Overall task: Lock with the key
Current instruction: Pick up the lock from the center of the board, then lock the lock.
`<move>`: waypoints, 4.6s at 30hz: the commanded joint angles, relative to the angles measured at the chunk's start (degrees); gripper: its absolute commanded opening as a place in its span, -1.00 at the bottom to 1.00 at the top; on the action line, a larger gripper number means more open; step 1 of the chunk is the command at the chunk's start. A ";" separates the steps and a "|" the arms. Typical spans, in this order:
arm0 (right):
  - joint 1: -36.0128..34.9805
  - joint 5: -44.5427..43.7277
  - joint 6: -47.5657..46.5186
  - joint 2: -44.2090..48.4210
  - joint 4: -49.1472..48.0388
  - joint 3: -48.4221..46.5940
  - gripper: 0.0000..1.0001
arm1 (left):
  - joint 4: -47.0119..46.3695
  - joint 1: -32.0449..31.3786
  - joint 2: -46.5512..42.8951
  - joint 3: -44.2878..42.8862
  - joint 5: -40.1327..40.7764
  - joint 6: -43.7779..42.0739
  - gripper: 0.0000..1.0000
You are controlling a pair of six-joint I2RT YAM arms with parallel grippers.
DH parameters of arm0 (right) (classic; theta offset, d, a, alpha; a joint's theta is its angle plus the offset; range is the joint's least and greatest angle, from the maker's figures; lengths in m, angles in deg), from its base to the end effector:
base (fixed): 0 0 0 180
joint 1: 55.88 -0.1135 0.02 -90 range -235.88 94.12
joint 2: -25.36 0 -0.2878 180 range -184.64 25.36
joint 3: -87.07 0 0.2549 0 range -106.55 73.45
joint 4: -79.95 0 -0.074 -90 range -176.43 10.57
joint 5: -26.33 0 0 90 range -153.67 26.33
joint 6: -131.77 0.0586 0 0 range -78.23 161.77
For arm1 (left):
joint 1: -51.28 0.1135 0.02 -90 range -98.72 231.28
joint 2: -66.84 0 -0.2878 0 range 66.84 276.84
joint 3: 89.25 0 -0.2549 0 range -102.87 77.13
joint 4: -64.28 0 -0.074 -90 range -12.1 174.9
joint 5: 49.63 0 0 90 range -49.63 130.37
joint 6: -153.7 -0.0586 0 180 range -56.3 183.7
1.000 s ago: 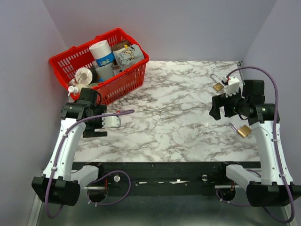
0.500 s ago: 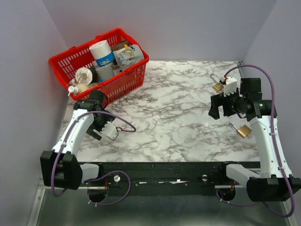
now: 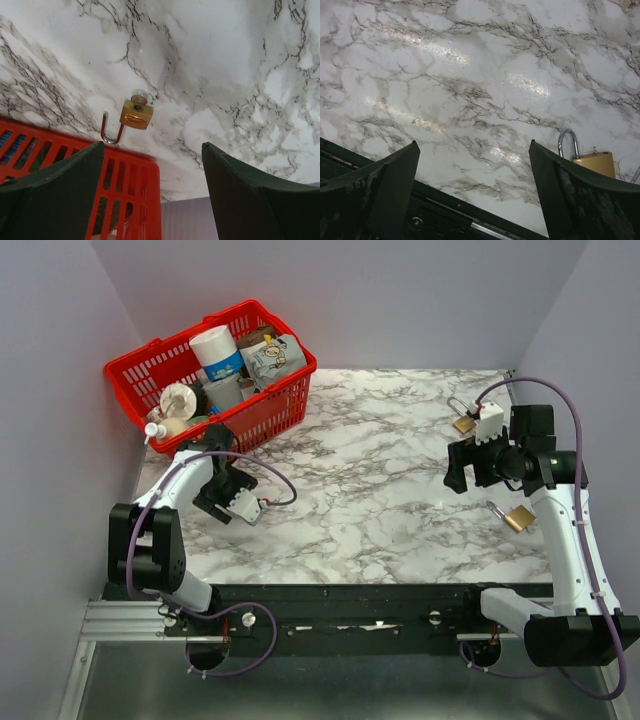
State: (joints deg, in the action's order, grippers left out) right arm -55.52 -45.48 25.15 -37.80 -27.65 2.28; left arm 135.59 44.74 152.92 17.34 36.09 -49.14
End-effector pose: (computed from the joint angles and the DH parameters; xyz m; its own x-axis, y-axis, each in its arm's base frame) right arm 0.2091 0.0170 0.3638 -0.6875 -0.2674 -0.6752 -0.4050 0.9129 0.0508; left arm 0.2607 -0.0343 0.2130 0.4953 0.8683 -0.0277 0.8634 -0.4886 0.1255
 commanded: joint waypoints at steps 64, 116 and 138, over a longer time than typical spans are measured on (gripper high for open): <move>0.52 16.86 10.55 -3.11 -2.27 0.43 1.00 | -7.43 -13.83 -3.20 -8.12 -23.67 -15.51 -0.62; -22.42 23.12 50.55 -8.04 -48.24 13.34 0.31 | -18.40 -41.27 0.40 -27.39 -18.49 53.06 -0.67; -23.74 16.97 54.33 -10.23 -49.73 14.31 0.00 | -21.04 -40.91 4.62 -32.23 -17.35 62.56 -0.67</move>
State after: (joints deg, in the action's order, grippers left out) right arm -78.43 -25.63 78.92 -47.37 -76.35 16.00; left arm 116.71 3.91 157.09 -12.54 18.76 11.51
